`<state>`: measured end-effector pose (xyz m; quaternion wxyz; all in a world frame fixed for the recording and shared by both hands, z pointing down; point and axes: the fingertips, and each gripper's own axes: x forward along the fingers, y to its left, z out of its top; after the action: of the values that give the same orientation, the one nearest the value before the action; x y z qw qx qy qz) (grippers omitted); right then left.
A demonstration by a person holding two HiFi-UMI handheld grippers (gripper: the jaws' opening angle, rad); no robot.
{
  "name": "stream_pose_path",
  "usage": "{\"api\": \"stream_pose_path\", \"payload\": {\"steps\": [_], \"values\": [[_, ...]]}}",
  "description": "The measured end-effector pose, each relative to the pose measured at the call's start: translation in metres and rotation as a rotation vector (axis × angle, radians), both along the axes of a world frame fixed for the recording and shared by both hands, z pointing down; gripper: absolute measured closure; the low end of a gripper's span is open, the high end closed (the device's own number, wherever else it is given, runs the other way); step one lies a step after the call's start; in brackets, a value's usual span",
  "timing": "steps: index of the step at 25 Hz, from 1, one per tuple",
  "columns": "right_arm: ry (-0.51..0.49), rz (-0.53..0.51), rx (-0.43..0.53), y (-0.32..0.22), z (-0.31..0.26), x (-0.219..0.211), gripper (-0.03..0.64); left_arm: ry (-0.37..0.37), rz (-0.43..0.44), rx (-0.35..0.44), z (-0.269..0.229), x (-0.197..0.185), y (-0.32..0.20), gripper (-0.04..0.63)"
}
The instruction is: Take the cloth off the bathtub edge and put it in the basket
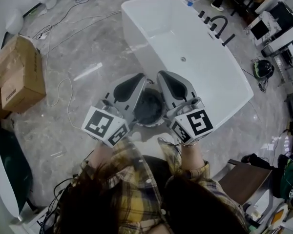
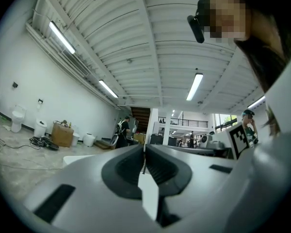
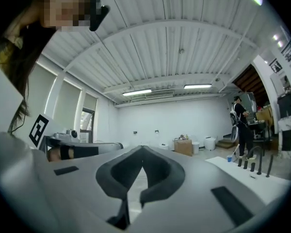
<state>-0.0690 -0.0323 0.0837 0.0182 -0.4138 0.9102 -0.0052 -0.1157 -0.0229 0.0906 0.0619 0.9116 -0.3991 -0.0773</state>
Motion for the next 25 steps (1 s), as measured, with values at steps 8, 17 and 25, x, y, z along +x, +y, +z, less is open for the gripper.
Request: {"api": "stream_pose_path", "payload": {"steps": [8, 17, 25], "values": [[0.039, -0.015, 0.013, 0.010, 0.005, -0.011, 0.601, 0.001, 0.017, 0.018, -0.003, -0.007, 0.011, 0.577], [0.069, -0.016, -0.013, 0.016, 0.013, -0.010, 0.601, -0.009, 0.035, 0.009, 0.003, -0.004, 0.019, 0.577], [0.066, -0.005, -0.020, 0.021, 0.016, -0.008, 0.601, -0.013, 0.048, 0.008, 0.007, -0.004, 0.023, 0.577]]}}
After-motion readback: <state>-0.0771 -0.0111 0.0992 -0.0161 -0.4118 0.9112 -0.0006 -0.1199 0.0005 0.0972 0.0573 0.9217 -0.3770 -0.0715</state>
